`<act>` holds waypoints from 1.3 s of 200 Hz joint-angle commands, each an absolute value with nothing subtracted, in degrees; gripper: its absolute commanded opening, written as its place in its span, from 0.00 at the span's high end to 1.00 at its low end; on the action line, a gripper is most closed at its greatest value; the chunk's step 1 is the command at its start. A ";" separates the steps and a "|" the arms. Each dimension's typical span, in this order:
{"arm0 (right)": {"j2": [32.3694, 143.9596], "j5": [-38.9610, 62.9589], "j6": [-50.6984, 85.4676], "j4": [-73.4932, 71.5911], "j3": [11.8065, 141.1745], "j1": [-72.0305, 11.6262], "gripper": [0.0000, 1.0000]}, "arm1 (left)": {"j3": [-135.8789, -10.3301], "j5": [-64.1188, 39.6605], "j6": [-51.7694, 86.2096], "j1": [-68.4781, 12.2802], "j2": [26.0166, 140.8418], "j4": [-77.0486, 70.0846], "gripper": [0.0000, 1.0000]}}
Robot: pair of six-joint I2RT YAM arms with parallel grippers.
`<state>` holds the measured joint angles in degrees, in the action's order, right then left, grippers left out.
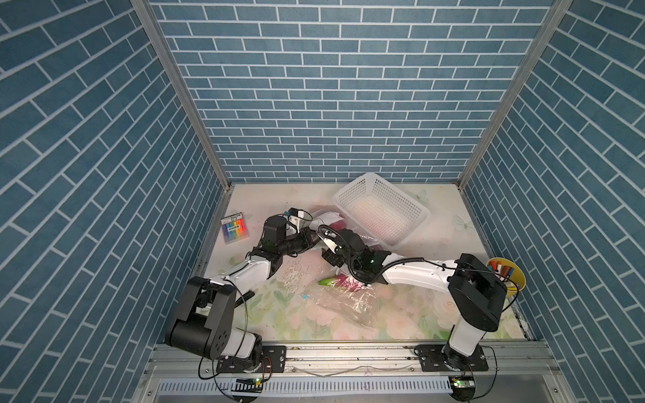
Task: Open the zip-top bag and take out the dragon fruit
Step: Pick up the zipper food storage bag at the center of the board.
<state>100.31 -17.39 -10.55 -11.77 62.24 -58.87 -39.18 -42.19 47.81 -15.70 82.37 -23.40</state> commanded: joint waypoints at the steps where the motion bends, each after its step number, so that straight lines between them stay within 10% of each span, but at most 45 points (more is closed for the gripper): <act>1: 102.11 -19.01 -13.17 -13.81 61.76 -59.14 0.18 | -40.94 -43.84 47.97 -15.12 83.32 -24.13 1.00; 54: 105.93 -23.51 -16.33 -17.04 64.27 -58.78 0.13 | -40.17 -45.02 48.23 -14.94 83.01 -23.91 1.00; 124: 100.76 -16.57 -12.15 -9.56 65.84 -58.18 0.74 | -39.50 -41.98 47.15 -14.33 82.70 -24.22 1.00; 205: 99.01 -1.96 -2.37 12.01 78.35 -53.69 0.94 | -44.89 -34.19 40.60 -7.80 76.38 -25.03 0.32; 260: 98.48 12.93 4.53 19.51 88.22 -45.93 0.94 | -33.74 -35.88 35.60 -5.89 65.60 -46.03 0.34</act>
<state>100.03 4.14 -0.10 13.74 82.78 -48.14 -40.05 -33.65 38.85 -6.24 68.18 -32.32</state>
